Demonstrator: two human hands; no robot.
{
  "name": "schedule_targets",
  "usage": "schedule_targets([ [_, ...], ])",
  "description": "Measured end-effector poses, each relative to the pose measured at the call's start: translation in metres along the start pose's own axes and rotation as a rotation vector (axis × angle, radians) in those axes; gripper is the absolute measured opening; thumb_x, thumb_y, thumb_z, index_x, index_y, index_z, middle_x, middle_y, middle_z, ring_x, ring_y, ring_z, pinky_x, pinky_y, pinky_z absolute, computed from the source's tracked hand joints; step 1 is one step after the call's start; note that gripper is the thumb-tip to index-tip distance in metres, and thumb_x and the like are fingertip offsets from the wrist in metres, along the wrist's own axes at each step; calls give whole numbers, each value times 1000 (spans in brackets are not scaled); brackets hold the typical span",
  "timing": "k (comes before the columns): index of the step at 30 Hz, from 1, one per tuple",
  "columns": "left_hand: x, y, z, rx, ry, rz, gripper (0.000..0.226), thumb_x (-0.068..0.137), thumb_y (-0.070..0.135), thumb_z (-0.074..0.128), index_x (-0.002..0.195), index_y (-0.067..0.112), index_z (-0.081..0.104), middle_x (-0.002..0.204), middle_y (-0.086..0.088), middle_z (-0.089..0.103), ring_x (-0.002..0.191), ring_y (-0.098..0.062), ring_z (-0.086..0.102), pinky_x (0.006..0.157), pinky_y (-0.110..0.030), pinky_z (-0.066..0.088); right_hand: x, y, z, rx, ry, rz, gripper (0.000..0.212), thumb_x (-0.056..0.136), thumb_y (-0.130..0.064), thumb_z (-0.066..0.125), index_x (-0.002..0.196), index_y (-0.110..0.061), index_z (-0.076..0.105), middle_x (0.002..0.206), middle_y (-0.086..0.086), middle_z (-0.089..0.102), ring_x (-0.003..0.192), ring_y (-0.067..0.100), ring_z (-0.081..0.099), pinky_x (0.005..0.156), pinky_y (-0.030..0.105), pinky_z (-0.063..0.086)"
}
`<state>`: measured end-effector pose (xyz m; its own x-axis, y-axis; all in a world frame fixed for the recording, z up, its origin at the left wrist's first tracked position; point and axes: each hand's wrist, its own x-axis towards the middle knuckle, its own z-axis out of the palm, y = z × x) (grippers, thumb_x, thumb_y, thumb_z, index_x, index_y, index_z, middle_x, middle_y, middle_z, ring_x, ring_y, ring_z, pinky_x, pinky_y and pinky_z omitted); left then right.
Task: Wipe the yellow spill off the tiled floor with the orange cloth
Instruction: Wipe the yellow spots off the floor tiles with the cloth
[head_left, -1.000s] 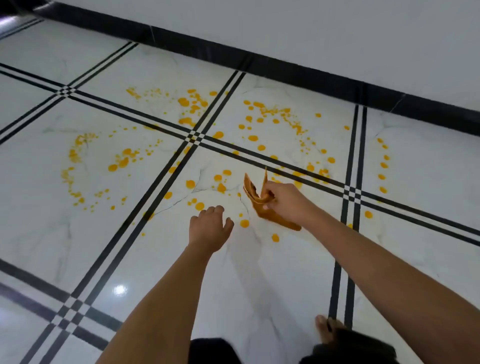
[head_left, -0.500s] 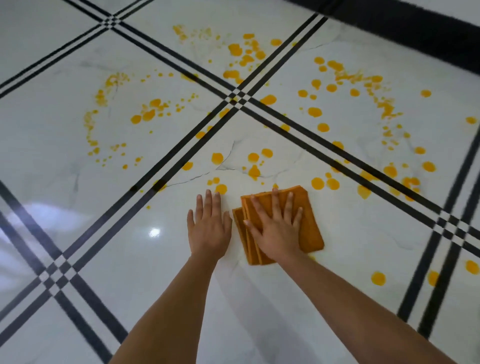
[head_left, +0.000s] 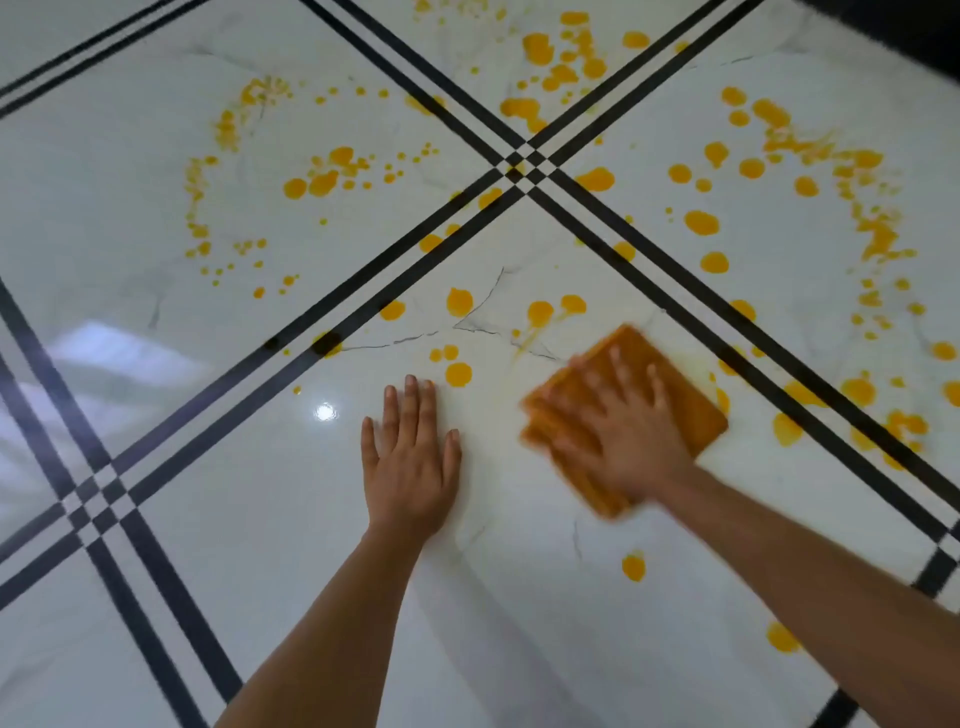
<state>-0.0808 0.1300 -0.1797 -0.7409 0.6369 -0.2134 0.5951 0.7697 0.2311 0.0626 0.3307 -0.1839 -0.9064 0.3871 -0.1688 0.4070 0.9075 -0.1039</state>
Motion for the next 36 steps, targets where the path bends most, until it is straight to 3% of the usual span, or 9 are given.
schedule_targets([
  [3,9,-3,0,-14,16,-40,69,83,53,-5,146,23,-11,156,6,-11,138,-9,-21,112,-37,-12,83,-16,-17,94,-14,401,62,86,-69,8,144,-47,4,159,3,1,143,39,-6,108,65,-3],
  [8,16,-15,-7,-35,76,-105,72,82,55,-6,147,24,-7,151,10,-17,138,-8,-20,111,-34,-15,60,-62,-3,11,50,-178,57,87,-67,16,139,-48,27,153,0,28,141,38,20,108,63,12],
  [12,16,-46,-15,-10,74,-139,70,81,56,-8,144,26,-15,150,10,-21,138,-8,-23,110,-34,-17,165,-63,-24,83,10,206,60,87,-67,9,144,-47,9,159,-1,3,143,37,-7,109,63,-4],
  [17,23,-84,-22,-27,118,-257,77,80,59,-9,148,23,-8,153,8,-17,140,-10,-20,111,-35,-16,124,-128,-3,5,25,-366,62,84,-71,3,143,-50,9,158,-4,9,145,33,-1,110,59,-2],
  [19,17,-95,-25,-27,114,-269,78,79,59,-9,148,23,-9,152,9,-20,140,-10,-22,112,-35,-16,141,-105,-9,-3,9,-301,66,80,-74,-3,141,-51,2,158,-5,6,145,31,-1,110,61,0],
  [22,7,-115,-29,-18,115,-296,78,79,60,-9,148,24,-9,155,8,-15,140,-10,-21,113,-36,-14,205,-139,-22,60,-1,72,62,86,-69,9,144,-47,4,159,-4,-2,143,35,-10,111,61,-4],
  [27,-3,-138,-32,-42,120,-334,80,77,63,-9,147,25,-11,155,7,-15,139,-9,-23,112,-36,-15,158,-188,-2,-20,-19,-514,67,78,-71,4,142,-51,9,158,-9,4,145,28,-6,111,57,-4],
  [32,-9,-154,-35,-41,106,-293,78,75,63,-9,143,27,-18,149,10,-25,136,-9,-28,111,-36,-16,232,-215,-19,30,3,-86,62,86,-69,12,144,-48,7,159,-6,1,144,32,-8,111,59,-4],
  [36,-6,-157,-32,-44,141,-321,83,75,66,-7,147,25,-13,150,10,-23,136,-7,-26,111,-35,-17,180,-243,1,-32,16,-535,67,79,-69,5,143,-49,13,158,-10,5,145,27,-4,112,55,-2],
])
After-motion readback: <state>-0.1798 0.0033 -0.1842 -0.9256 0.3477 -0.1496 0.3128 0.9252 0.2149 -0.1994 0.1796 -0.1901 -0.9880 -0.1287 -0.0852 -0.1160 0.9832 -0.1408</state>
